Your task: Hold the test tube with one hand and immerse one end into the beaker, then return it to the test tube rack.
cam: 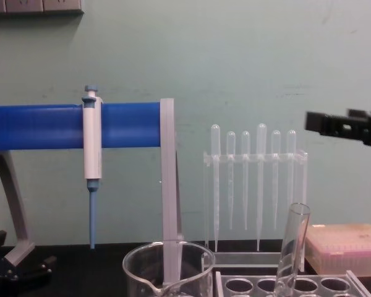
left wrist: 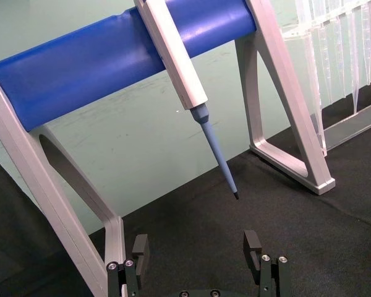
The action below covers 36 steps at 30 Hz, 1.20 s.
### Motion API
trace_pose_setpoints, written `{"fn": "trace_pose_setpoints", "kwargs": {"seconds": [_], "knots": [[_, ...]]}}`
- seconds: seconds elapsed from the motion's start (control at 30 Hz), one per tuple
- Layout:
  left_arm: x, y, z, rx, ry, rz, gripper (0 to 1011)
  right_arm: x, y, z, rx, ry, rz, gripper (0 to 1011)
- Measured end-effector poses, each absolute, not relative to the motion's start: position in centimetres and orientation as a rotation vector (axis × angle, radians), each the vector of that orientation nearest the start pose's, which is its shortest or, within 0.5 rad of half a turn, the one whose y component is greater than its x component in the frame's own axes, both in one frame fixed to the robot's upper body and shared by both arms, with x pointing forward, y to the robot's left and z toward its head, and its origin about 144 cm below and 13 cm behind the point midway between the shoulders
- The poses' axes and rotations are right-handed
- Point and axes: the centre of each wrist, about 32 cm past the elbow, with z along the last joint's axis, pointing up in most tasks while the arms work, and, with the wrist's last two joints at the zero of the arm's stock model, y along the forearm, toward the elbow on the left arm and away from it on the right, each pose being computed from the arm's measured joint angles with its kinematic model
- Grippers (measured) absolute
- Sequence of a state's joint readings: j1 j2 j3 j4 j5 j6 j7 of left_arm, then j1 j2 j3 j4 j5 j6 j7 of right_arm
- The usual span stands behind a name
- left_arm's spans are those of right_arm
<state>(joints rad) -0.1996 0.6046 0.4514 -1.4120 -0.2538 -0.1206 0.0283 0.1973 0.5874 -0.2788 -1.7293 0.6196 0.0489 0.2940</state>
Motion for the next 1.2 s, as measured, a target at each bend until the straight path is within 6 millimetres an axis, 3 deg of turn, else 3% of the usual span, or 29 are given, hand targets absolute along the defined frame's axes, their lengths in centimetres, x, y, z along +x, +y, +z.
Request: {"fn": "trace_pose_setpoints", "kwargs": {"seconds": [0.23,0.57,1.2], "knots": [[48.9,31.0,114.0,0.305,-0.285,1.248,1000,49.3,-28.2,121.5,0.076,-0.127,-1.245,1002],[48.9,31.0,114.0,0.304,-0.285,1.248,1000,49.6,-27.5,117.8,0.012,-0.131,-1.401,1002],[48.9,31.0,114.0,0.305,-0.285,1.248,1000,49.5,-27.3,116.8,-0.023,-0.116,-1.406,1002]]}}
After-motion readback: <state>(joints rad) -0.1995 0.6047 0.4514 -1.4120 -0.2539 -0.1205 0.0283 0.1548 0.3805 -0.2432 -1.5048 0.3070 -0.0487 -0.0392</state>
